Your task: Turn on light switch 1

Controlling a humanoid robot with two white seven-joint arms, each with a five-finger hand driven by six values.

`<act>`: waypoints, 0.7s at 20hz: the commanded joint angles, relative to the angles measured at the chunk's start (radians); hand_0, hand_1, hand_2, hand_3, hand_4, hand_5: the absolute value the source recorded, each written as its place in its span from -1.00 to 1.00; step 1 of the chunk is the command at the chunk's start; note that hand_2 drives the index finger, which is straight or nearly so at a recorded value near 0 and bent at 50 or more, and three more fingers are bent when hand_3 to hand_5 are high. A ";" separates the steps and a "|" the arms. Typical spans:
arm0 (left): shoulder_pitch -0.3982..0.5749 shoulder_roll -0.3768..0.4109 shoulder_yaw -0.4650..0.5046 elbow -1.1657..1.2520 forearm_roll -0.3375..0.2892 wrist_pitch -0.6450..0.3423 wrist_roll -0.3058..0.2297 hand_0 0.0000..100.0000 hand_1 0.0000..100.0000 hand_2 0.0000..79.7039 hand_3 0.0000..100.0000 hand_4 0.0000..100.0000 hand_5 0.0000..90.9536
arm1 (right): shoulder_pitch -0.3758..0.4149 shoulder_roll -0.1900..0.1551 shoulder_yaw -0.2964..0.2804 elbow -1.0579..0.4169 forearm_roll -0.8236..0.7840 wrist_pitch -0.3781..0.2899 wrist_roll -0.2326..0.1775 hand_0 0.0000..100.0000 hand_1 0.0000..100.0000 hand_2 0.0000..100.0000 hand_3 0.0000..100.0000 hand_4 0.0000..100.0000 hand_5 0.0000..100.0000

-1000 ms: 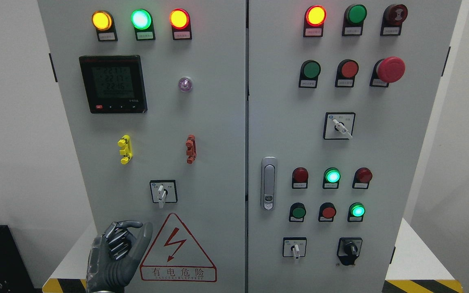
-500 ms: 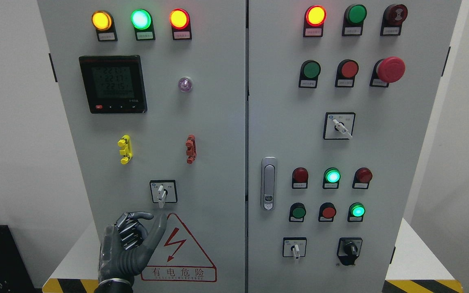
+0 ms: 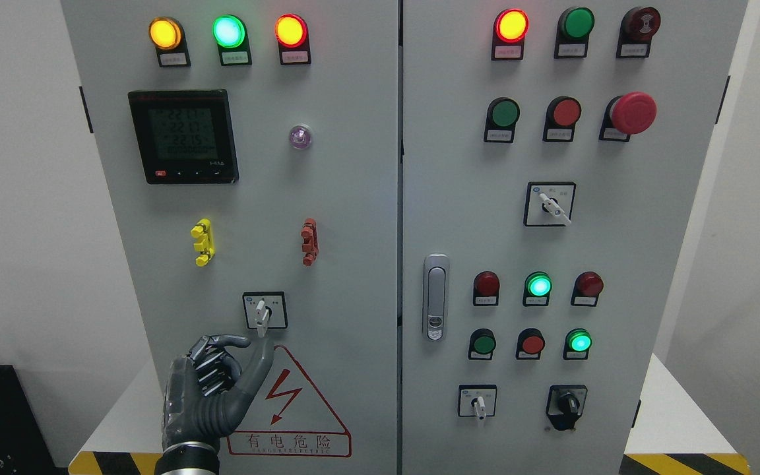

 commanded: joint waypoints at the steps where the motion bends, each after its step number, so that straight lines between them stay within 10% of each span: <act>1: -0.025 -0.023 -0.001 0.007 0.009 0.019 0.006 -0.91 0.36 0.33 0.94 0.86 0.93 | 0.000 0.000 0.000 0.000 -0.025 0.000 0.001 -1.00 -1.00 -1.00 -1.00 -1.00 -1.00; 14: -0.052 -0.031 -0.001 0.026 0.010 0.060 0.009 -0.86 0.38 0.36 0.95 0.87 0.93 | 0.000 0.000 0.000 0.000 -0.025 0.000 0.001 -1.00 -1.00 -1.00 -1.00 -1.00 -1.00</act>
